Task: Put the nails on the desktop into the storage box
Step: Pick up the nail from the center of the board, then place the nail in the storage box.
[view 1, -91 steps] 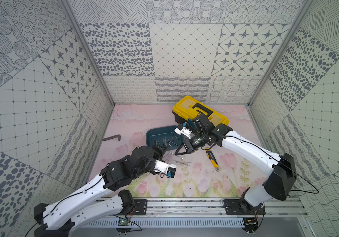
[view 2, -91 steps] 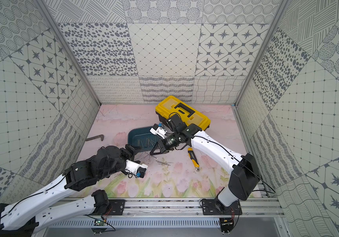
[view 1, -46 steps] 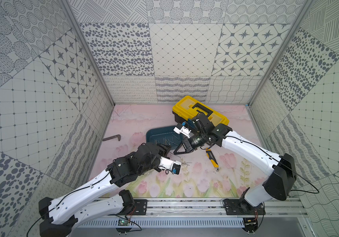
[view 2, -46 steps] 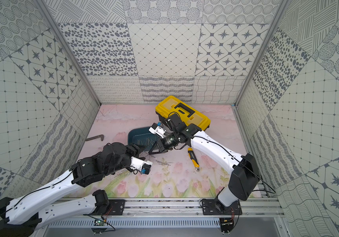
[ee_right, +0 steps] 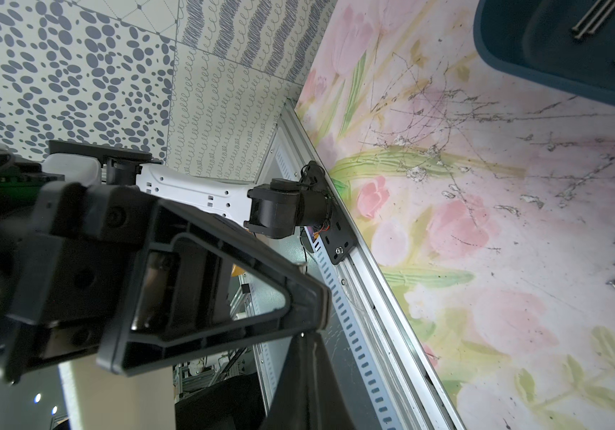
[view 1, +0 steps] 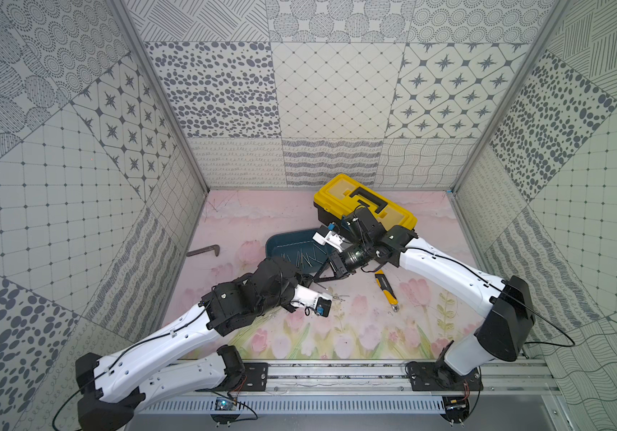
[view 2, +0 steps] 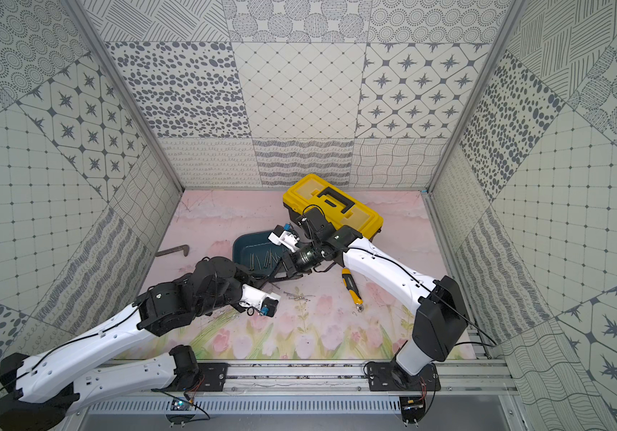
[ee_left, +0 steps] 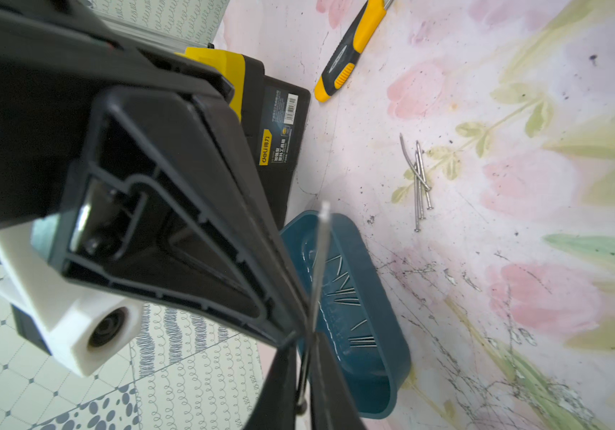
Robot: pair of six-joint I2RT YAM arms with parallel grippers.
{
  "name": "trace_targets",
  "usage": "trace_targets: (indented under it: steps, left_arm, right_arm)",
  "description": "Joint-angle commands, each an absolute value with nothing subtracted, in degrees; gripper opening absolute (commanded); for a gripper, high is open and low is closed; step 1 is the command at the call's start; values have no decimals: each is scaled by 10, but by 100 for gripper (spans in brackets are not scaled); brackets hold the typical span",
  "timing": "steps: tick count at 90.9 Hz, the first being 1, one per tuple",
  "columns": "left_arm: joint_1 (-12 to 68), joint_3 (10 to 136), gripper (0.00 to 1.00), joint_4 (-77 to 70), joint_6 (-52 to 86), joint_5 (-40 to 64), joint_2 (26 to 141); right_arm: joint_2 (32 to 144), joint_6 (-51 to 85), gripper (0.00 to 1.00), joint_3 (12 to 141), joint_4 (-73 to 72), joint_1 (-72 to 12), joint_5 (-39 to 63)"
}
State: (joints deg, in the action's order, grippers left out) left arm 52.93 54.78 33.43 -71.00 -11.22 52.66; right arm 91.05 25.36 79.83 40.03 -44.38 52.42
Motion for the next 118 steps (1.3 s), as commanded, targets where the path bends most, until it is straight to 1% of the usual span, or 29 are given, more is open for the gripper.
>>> trace_targets:
  steps: [1, 14, 22, 24, 29, 37, 47, 54, 65, 71, 83, 101, 111, 118]
  left_arm:
    - [530, 557, 0, 341, -705, -99, 530]
    - [530, 560, 0, 361, -694, -102, 523]
    - [530, 563, 0, 370, -668, -108, 519]
    - [530, 565, 0, 377, -659, -110, 520]
    - [530, 570, 0, 392, -629, -113, 524]
    - [530, 584, 0, 417, -565, -112, 533]
    - [530, 594, 0, 423, -461, -116, 547]
    - [529, 614, 0, 430, -364, -119, 568]
    - [522, 664, 0, 475, -208, -116, 618]
    - [499, 691, 0, 499, -128, -88, 647]
    - [423, 713, 0, 518, 48, 16, 692]
    - [312, 666, 0, 489, 265, 92, 706]
    - [258, 639, 0, 472, 346, 133, 710]
    - [226, 629, 0, 453, 378, 156, 715]
  right_arm:
    - [919, 258, 0, 814, 379, -448, 529]
    - [913, 256, 0, 815, 380, -441, 516]
    - [900, 257, 0, 816, 379, -423, 482]
    - [895, 257, 8, 817, 380, -417, 469]
    - [875, 266, 19, 817, 379, -396, 422]
    - [838, 285, 24, 811, 369, -356, 358]
    - [785, 302, 25, 796, 353, -315, 279]
    - [754, 287, 26, 788, 347, -312, 237]
    - [717, 288, 29, 766, 340, -312, 210]
    - [701, 290, 29, 750, 331, -314, 210]
    - [680, 282, 29, 734, 329, -320, 204]
    - [662, 282, 28, 724, 329, -334, 192]
    - [655, 276, 27, 720, 330, -351, 180]
    - [655, 264, 27, 716, 334, -369, 167]
